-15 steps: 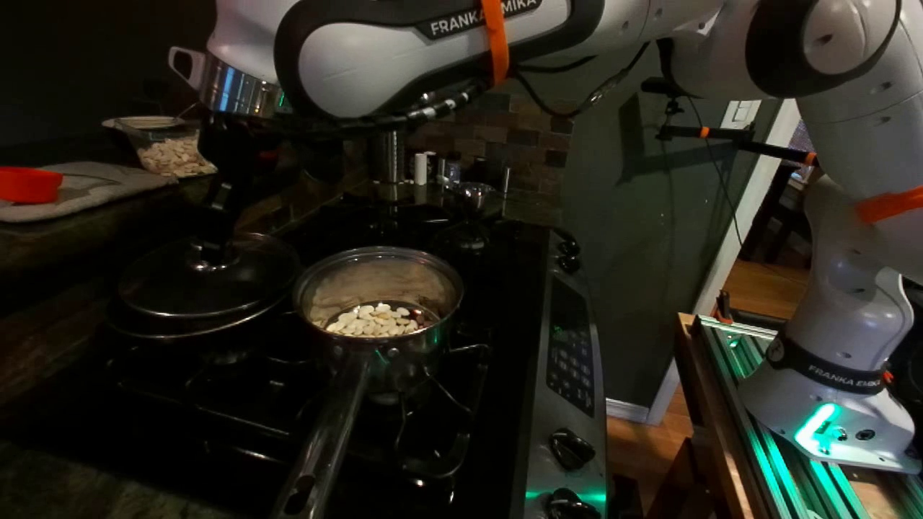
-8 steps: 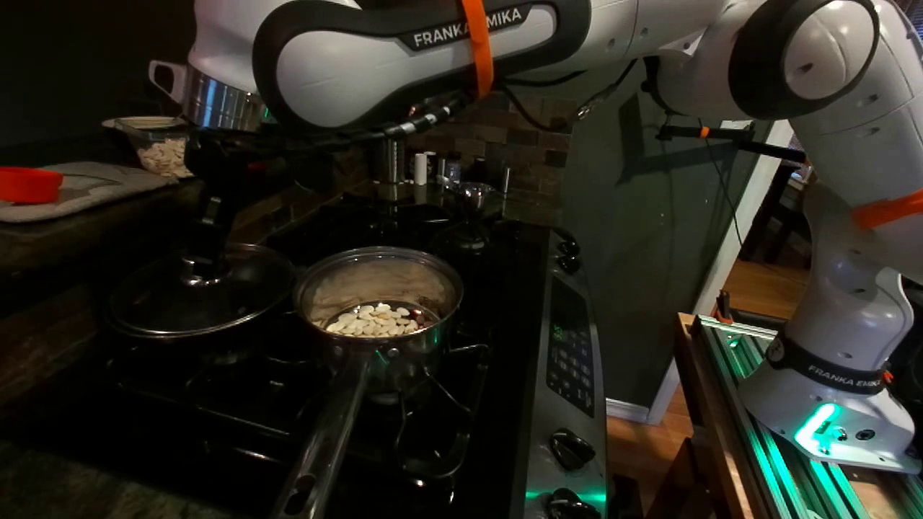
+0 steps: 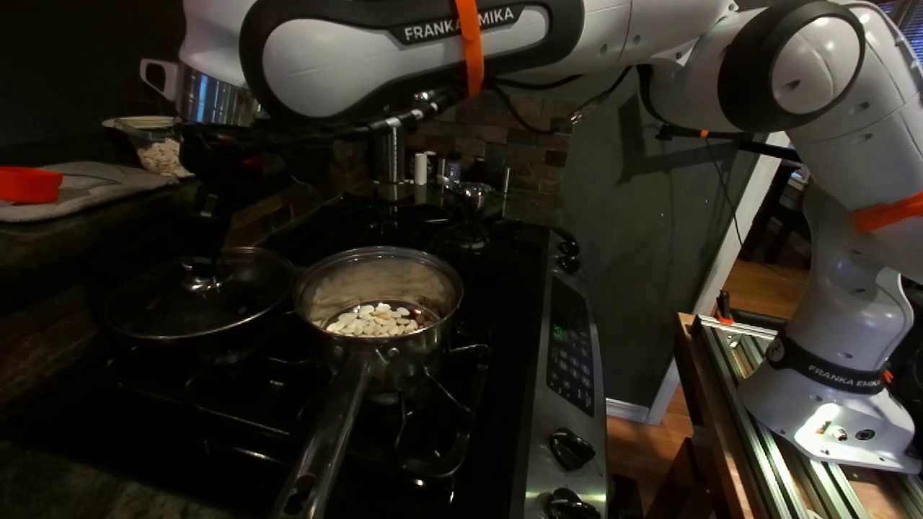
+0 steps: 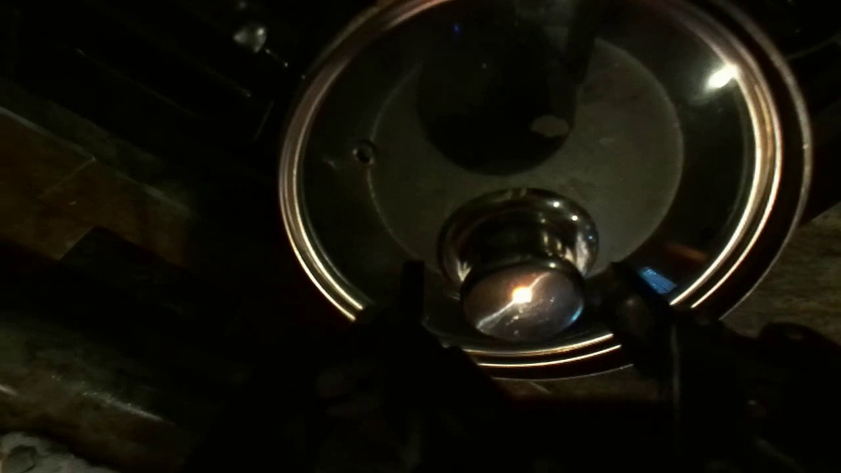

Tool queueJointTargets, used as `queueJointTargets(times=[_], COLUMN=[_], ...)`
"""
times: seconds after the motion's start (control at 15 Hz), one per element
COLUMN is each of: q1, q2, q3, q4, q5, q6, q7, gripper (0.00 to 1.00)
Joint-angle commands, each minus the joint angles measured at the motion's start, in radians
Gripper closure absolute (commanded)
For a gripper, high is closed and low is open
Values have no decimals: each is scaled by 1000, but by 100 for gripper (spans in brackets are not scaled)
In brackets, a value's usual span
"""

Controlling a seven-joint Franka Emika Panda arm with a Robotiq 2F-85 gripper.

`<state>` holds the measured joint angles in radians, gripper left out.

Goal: Put the lid on the pot

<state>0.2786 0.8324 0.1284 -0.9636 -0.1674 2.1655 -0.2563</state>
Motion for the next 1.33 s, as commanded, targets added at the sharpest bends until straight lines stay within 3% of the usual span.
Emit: queueJointTargets(times=[0.0, 0.4, 0.6, 1.13, 1.2, 1.27], q1=[3, -37, -96, -213, -199, -194], q2=[16, -84, -189, -486, -377, -408], q3=[5, 0, 9, -15, -11, -28], q4=[70, 23, -92, -449, -293, -324], q5=[8, 43, 98, 191, 163, 174], q6=[-64, -227, -293, -242, -279, -283], q7=[-9, 60, 113, 294, 261, 266], gripper=[1, 0, 0, 0, 0, 0])
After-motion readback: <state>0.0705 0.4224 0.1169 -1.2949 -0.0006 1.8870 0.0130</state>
